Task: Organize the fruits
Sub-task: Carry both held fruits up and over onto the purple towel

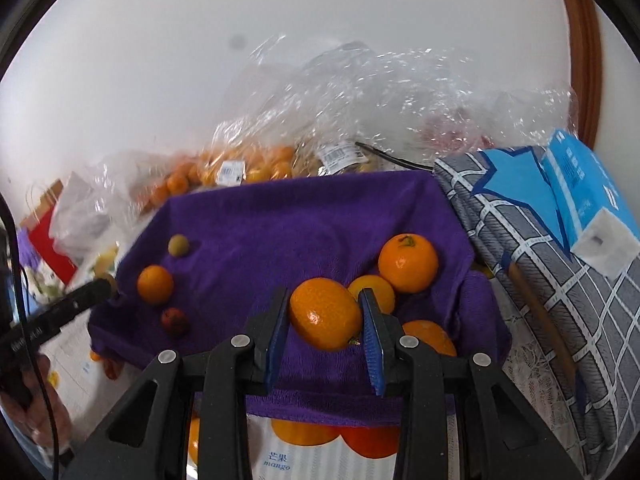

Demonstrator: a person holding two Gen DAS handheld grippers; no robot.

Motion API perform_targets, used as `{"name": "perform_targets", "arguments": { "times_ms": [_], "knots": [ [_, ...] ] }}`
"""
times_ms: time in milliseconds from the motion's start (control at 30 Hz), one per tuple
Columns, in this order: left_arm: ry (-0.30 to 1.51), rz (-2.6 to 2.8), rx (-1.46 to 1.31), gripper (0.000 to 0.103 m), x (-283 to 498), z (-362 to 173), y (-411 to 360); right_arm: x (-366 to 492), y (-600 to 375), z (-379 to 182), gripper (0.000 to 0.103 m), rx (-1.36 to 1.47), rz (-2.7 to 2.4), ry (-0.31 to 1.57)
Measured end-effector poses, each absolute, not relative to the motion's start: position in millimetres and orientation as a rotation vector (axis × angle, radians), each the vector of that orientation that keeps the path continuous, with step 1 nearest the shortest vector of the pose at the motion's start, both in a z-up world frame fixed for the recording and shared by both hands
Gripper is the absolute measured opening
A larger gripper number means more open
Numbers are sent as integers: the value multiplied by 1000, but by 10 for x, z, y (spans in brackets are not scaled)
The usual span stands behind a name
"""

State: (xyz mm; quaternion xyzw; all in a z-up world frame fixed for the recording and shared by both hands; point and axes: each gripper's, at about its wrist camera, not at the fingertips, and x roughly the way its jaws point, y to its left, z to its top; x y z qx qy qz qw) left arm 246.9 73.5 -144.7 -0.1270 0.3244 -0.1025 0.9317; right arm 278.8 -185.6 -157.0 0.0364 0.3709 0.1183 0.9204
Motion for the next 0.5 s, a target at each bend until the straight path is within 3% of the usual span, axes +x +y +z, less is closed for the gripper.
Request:
{"name": "perform_targets", "arguments": {
  "times_ms": [500],
  "knots": [
    [690,-188,-269,27,2515,-1535,711,2783,-1672,-1763,34,10,245,815]
  ]
}}
